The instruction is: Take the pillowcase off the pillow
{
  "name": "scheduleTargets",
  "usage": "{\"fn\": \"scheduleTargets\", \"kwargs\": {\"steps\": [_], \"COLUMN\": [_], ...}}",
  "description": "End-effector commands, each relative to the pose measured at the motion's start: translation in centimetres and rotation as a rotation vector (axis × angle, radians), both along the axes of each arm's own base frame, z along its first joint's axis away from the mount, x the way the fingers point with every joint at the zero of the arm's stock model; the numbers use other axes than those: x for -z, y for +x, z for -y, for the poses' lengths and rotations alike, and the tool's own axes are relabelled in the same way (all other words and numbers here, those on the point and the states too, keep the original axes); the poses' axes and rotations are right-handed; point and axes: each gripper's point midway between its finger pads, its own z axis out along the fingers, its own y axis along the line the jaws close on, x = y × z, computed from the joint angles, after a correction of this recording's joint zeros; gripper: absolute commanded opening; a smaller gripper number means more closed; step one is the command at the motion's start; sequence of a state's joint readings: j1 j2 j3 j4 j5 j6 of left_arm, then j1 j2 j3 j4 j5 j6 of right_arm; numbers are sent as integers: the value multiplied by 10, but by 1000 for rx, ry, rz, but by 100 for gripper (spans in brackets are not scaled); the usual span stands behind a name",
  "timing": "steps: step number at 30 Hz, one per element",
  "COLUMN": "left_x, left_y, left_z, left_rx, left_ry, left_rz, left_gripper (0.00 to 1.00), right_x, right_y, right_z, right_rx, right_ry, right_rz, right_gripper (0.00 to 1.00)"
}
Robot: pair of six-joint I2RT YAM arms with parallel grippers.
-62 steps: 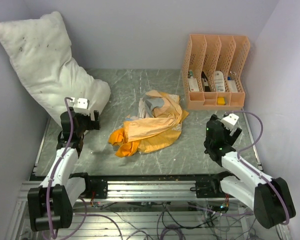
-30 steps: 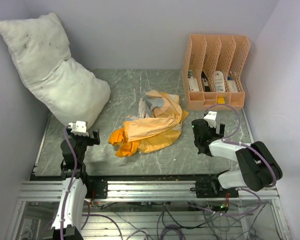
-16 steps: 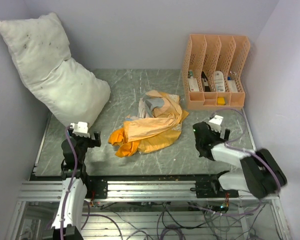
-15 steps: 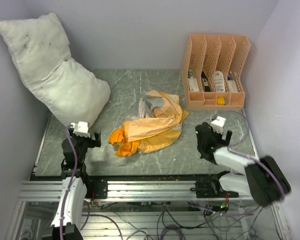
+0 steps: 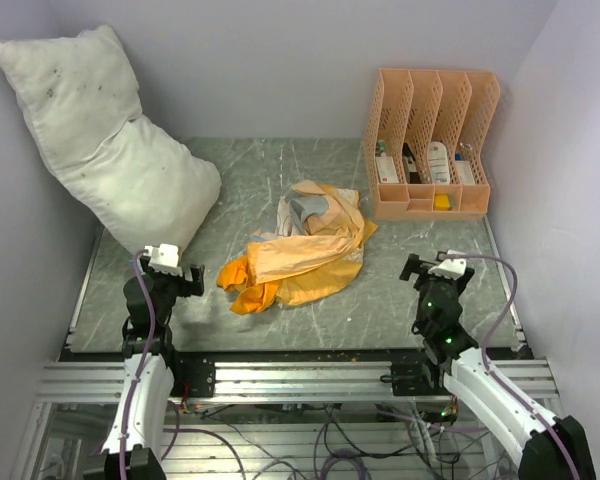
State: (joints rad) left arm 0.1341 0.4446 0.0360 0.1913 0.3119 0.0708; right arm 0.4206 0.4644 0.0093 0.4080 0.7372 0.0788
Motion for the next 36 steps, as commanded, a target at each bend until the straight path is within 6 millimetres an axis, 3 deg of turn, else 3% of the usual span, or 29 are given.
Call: {"fn": "scheduleTargets", "kwargs": {"steps": [1, 36], "left_x": [-20, -18], "left_y": [4, 5], "left_z": [3, 4], "left_rx": [30, 34], "left_ry": [16, 17], "left_rz": [74, 68], "left_gripper": [95, 95], "right_x": [41, 42], "right_y": [-9, -8], "right_z": [2, -1], "right_rx": [-28, -45], "right_ry": [-58, -64], "right_rz": [-85, -91], "right_gripper": [100, 100]}}
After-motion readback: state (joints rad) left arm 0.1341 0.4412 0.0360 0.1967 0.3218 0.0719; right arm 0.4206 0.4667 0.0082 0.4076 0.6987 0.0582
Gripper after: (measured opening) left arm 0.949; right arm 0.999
